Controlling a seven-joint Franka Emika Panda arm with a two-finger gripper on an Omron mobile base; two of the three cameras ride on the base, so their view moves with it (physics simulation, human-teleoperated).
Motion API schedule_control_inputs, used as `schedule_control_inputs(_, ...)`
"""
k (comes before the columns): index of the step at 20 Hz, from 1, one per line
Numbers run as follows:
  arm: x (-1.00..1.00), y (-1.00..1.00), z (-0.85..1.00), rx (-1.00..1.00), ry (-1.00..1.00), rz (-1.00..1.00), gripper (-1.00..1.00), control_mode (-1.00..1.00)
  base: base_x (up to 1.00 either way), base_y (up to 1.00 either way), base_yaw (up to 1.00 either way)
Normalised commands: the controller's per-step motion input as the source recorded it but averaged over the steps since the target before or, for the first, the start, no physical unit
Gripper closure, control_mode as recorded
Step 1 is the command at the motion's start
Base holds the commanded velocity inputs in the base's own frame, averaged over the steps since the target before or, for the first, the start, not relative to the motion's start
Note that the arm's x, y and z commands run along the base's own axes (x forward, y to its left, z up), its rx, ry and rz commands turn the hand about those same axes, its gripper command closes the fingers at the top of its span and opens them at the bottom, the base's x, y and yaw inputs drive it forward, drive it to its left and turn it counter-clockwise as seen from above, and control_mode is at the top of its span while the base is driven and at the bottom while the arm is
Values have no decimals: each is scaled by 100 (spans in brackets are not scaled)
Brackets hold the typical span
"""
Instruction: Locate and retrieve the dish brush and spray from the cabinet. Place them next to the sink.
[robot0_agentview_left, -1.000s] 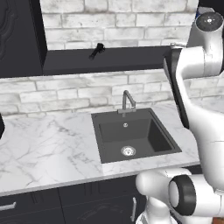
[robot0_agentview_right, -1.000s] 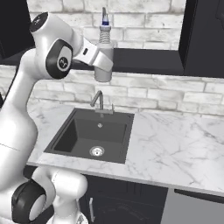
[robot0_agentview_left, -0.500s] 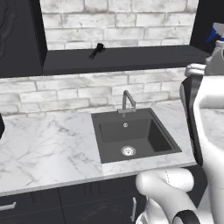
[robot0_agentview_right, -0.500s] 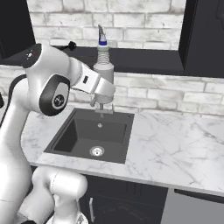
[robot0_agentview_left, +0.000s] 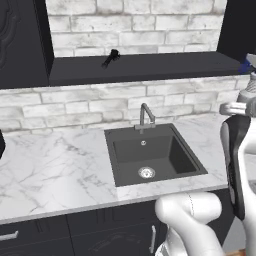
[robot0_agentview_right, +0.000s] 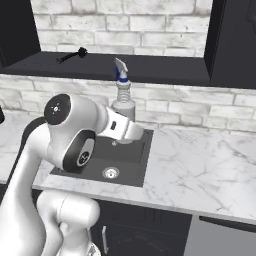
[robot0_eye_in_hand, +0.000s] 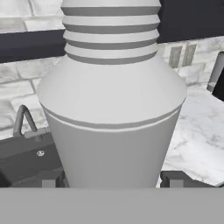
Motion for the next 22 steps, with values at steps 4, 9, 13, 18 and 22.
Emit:
schedule_control_inputs(4, -21, -20, -62, -8, -1, 18, 100, -100, 0, 0, 0)
schedule_control_inputs(9, -6, -34, -48, -3, -7, 20, 100, -100, 0, 0, 0)
schedule_control_inputs(13, 2, -36, -35, -1, -8, 25, 100, -100, 0, 0, 0)
schedule_control_inputs(18, 39, -24, -40, 0, 0, 27, 100, -100, 0, 0, 0)
schedule_control_inputs(22, 56, -20, -41, 1, 0, 27, 100, -100, 0, 0, 0)
